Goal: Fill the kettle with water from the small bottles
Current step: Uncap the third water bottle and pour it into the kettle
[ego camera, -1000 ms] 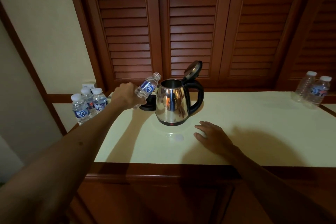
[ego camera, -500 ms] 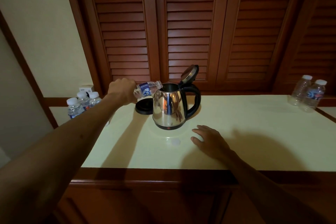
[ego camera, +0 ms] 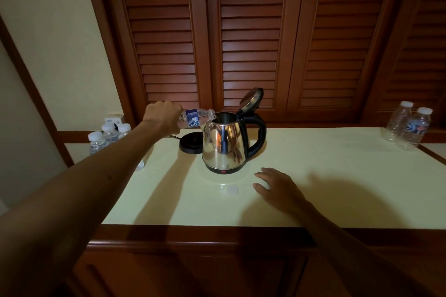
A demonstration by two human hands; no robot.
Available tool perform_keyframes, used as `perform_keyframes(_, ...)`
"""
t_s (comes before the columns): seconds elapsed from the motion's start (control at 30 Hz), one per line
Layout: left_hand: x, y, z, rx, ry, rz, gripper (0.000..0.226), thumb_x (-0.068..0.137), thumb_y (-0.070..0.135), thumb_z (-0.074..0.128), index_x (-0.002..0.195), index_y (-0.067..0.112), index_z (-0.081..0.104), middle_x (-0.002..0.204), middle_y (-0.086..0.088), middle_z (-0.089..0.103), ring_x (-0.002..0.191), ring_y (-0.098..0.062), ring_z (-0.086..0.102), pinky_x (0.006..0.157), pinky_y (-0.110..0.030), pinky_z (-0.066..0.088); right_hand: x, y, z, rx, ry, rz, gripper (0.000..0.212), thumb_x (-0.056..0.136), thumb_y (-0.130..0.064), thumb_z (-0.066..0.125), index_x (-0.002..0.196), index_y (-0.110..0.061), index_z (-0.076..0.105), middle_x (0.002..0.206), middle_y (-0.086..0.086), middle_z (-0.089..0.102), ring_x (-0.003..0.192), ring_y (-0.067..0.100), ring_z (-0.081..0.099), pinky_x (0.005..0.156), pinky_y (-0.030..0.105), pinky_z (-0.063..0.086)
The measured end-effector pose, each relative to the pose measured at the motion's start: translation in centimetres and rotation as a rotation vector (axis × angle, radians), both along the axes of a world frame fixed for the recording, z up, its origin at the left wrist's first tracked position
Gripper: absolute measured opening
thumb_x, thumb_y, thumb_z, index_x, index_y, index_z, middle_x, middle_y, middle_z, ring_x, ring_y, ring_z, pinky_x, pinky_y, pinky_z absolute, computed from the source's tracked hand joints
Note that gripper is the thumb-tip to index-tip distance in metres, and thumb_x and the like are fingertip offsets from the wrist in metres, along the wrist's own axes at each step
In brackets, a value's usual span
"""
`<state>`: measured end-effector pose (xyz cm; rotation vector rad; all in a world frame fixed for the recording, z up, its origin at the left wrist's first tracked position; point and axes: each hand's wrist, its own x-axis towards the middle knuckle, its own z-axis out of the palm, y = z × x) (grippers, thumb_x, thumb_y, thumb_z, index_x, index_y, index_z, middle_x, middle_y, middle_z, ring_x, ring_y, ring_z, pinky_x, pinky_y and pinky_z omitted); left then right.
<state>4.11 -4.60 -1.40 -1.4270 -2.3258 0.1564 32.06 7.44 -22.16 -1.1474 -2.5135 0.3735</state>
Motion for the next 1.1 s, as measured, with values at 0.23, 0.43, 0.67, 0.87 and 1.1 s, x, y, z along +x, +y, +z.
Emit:
perform_keyframes(0.23, 0.2, 0.0, 0.5, -0.039, 0.056, -0.014, 0.060, 0.084, 0.033, 0.075, 0.138, 0.019, 0.052, 0.121, -0.009, 0.064, 0.107, -0.026, 0.061, 0.080, -0.037, 0.048, 0.1, 0.0, 0.0, -0.004, 0.010, 0.007, 0.050, 0.092, -0.052, 0.046, 0.136, -0.029, 0.052, 0.150, -0.005, 0.042, 0.139, 0.015, 0.035, 0.116, 0.038, 0.026)
perform_keyframes(0.43, 0.4, 0.3, 1.0, -0.059, 0.087, -0.026, 0.059, 0.085, 0.035, 0.074, 0.138, 0.020, 0.052, 0.123, -0.009, 0.063, 0.109, -0.026, 0.060, 0.082, -0.038, 0.049, 0.0, -0.1, 0.1, -0.001, 0.011, 0.002, 0.049, 0.092, -0.050, 0.046, 0.136, -0.028, 0.053, 0.150, -0.005, 0.043, 0.139, 0.016, 0.036, 0.116, 0.039, 0.027)
perform_keyframes(0.67, 0.3, 0.5, 1.2, -0.052, 0.121, -0.031, 0.053, 0.086, 0.036, 0.074, 0.132, 0.018, 0.056, 0.120, -0.009, 0.064, 0.107, -0.027, 0.062, 0.080, -0.038, 0.049, 0.0, -0.2, 0.1, 0.005, 0.003, -0.010, 0.048, 0.093, -0.051, 0.045, 0.136, -0.029, 0.052, 0.150, -0.006, 0.042, 0.139, 0.015, 0.035, 0.115, 0.037, 0.025)
perform_keyframes(0.87, 0.2, 0.8, 1.6, -0.061, 0.160, -0.037, 0.048, 0.086, 0.035, 0.074, 0.128, 0.017, 0.058, 0.115, -0.008, 0.066, 0.103, -0.026, 0.063, 0.081, -0.037, 0.050, 0.0, -0.3, 0.2, 0.004, 0.009, -0.015, 0.049, 0.092, -0.051, 0.046, 0.136, -0.030, 0.052, 0.151, -0.007, 0.041, 0.140, 0.014, 0.034, 0.115, 0.036, 0.024)
perform_keyframes(1.1, 0.1, 1.4, 2.0, -0.063, 0.177, -0.036, 0.053, 0.085, 0.030, 0.074, 0.134, 0.021, 0.055, 0.116, -0.007, 0.065, 0.101, -0.026, 0.063, 0.072, -0.035, 0.045, 0.1, -0.2, 0.3, -0.004, 0.004, -0.003, 0.054, 0.089, -0.055, 0.041, 0.135, -0.029, 0.053, 0.150, -0.006, 0.043, 0.139, 0.015, 0.036, 0.116, 0.039, 0.027)
